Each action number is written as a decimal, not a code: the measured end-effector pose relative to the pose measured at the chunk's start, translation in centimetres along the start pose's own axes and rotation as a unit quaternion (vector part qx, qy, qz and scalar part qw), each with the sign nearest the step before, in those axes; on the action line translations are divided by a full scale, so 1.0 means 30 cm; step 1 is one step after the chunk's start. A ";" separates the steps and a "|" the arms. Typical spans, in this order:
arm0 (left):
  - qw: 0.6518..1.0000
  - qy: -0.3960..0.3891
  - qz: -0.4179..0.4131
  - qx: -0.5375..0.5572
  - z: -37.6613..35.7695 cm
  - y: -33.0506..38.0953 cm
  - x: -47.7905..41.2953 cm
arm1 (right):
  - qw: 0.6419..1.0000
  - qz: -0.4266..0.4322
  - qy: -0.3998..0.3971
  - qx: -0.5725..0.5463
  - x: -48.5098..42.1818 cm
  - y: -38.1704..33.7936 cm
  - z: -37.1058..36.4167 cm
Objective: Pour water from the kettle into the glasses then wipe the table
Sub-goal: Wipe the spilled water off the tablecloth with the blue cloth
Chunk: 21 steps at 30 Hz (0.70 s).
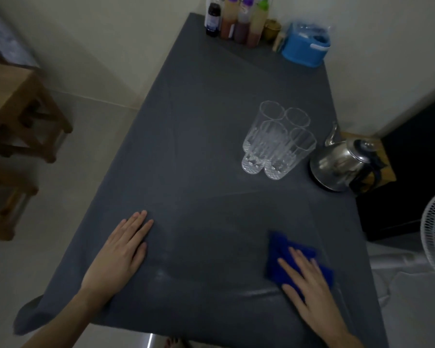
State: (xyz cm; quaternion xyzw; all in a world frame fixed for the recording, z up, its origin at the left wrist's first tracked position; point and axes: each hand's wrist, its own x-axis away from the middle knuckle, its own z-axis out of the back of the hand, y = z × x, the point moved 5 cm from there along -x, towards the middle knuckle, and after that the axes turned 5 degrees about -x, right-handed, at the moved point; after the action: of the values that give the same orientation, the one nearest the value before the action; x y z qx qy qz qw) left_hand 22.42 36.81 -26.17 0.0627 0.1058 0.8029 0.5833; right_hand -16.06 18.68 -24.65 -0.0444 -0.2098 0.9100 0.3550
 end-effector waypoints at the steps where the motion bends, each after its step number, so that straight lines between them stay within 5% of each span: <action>1: 1.000 0.000 0.000 0.000 0.001 0.002 0.000 | 0.999 -0.041 0.006 -0.004 0.036 0.050 0.022; 10: 1.000 0.001 -0.003 0.002 0.000 0.001 0.000 | 0.990 -0.085 0.078 -0.085 -0.008 0.001 -0.021; 14: 1.000 0.003 -0.002 0.004 -0.003 0.000 0.003 | 0.992 0.053 0.075 -0.083 -0.134 -0.254 -0.135; 18: 1.000 -0.005 -0.007 0.003 -0.004 -0.004 0.004 | 0.974 0.213 -0.050 -0.062 -0.256 -0.610 -0.300; 21: 1.000 -0.009 -0.006 0.000 -0.008 -0.010 0.008 | 0.962 0.249 -0.092 -0.060 -0.289 -0.795 -0.360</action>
State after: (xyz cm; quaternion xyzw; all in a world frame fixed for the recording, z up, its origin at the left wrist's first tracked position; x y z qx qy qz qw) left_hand 22.55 37.10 -26.49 0.0694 0.1013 0.7988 0.5890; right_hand 7.83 32.43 -25.19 -0.0324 -0.2778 0.9556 0.0928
